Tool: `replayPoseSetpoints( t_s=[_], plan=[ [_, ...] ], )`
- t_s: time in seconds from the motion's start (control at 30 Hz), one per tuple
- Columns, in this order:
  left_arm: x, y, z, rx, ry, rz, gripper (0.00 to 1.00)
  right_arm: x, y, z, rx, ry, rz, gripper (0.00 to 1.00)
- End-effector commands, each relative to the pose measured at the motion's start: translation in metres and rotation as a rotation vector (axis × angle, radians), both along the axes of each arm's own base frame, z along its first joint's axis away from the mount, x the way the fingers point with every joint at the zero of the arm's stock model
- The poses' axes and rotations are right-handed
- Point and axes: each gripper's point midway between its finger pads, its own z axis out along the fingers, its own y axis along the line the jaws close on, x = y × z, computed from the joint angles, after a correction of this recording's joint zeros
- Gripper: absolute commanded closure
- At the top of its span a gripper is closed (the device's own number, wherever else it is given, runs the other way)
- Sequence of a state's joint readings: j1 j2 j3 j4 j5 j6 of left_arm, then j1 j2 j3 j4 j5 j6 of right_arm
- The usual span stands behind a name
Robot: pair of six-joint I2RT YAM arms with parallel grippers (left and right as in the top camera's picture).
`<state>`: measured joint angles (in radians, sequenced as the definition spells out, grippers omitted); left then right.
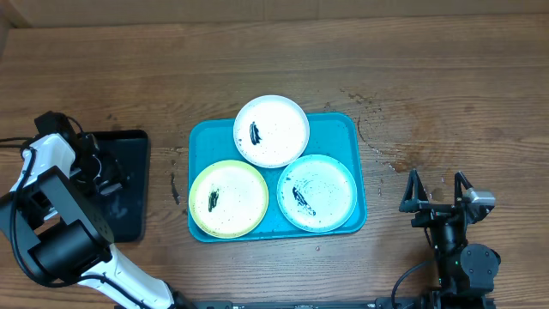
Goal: Clean dirty plates on tray and stack at the side
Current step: 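Grasp the green sponge with the left gripper in the water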
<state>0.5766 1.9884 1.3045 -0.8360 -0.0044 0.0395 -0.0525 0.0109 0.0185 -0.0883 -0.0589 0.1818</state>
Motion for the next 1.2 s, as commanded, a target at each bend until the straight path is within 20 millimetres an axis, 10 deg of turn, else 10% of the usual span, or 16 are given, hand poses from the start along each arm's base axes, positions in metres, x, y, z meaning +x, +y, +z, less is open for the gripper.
replayPoseSetpoints(
  t_s=[0.0, 0.03, 0.4, 0.7, 0.83, 0.87, 0.93, 1.17],
  plan=[
    [0.008, 0.007, -0.005, 0.016, -0.018, -0.004, 0.15, 0.000, -0.004, -0.002, -0.008, -0.002, -0.019, 0.00],
    [0.011, 0.009, -0.004, 0.024, -0.030, -0.004, 0.00, 0.000, -0.004, -0.002, -0.008, -0.002, -0.018, 0.00],
    [0.036, 0.023, 0.000, 0.082, -0.133, -0.006, 0.03, 0.000, -0.004, -0.003, -0.008, 0.000, -0.019, 0.00],
    [0.043, 0.028, 0.001, 0.101, -0.163, -0.006, 0.96, 0.000, -0.004, -0.003, -0.008, 0.000, -0.019, 0.00],
    [0.042, 0.027, 0.001, 0.098, -0.158, -0.005, 0.96, 0.000, -0.004, -0.003, -0.008, 0.000, -0.019, 0.00],
    [0.041, 0.026, 0.001, 0.096, -0.155, -0.005, 0.91, 0.000, -0.004, -0.003, -0.008, 0.000, -0.019, 0.00],
    [0.039, 0.025, 0.000, 0.091, -0.147, -0.006, 0.09, 0.000, -0.004, -0.003, -0.008, 0.000, -0.019, 0.00],
    [0.048, 0.031, 0.003, 0.114, -0.183, -0.005, 0.00, 0.000, -0.004, -0.003, -0.008, 0.000, -0.019, 0.00]
  ],
)
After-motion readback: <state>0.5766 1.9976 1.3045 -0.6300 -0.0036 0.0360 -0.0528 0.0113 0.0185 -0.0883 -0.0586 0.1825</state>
